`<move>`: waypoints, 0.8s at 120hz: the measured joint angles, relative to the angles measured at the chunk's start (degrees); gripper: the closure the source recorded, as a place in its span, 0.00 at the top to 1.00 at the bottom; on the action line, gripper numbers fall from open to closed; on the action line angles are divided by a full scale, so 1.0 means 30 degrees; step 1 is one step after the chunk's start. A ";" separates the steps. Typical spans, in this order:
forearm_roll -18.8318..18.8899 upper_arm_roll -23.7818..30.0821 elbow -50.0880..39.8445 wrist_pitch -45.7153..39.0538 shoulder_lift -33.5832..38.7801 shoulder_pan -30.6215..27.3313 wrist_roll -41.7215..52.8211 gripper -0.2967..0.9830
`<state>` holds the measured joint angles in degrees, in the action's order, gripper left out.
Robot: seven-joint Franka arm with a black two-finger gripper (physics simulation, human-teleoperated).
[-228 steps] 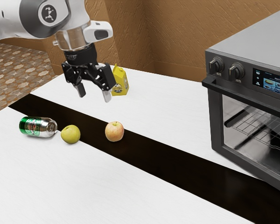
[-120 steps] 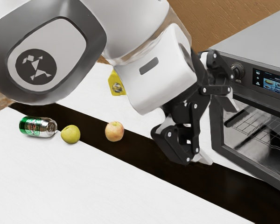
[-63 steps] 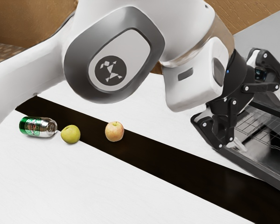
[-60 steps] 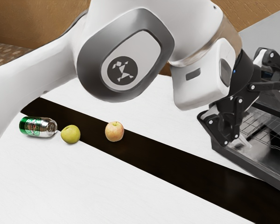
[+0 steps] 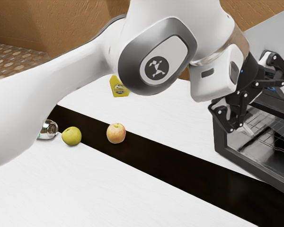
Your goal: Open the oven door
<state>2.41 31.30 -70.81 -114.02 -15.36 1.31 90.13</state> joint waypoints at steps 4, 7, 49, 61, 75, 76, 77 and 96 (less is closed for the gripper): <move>0.0038 -0.0071 0.0059 0.0002 -0.0089 -0.0016 0.0061 0.77; 0.0061 -0.0102 0.0085 0.0003 -0.0165 -0.0016 0.0104 0.77; 0.0961 -0.0726 0.0165 0.0015 -0.0613 0.0076 -0.0284 0.77; 0.1260 -0.0765 0.0254 -0.0001 -0.0700 0.0075 -0.0634 0.77; 0.1622 -0.0790 0.0721 0.0013 -0.1210 0.0054 -0.0971 0.77; 0.1651 -0.0787 0.0749 0.0016 -0.1246 0.0053 -0.0992 0.77; 0.1678 -0.0788 0.0773 0.0018 -0.1280 0.0054 -0.1012 0.77; 0.1974 -0.0787 0.1158 0.0057 -0.1767 0.0052 -0.1349 0.77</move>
<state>8.33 28.94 -67.33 -113.85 -20.66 1.47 86.08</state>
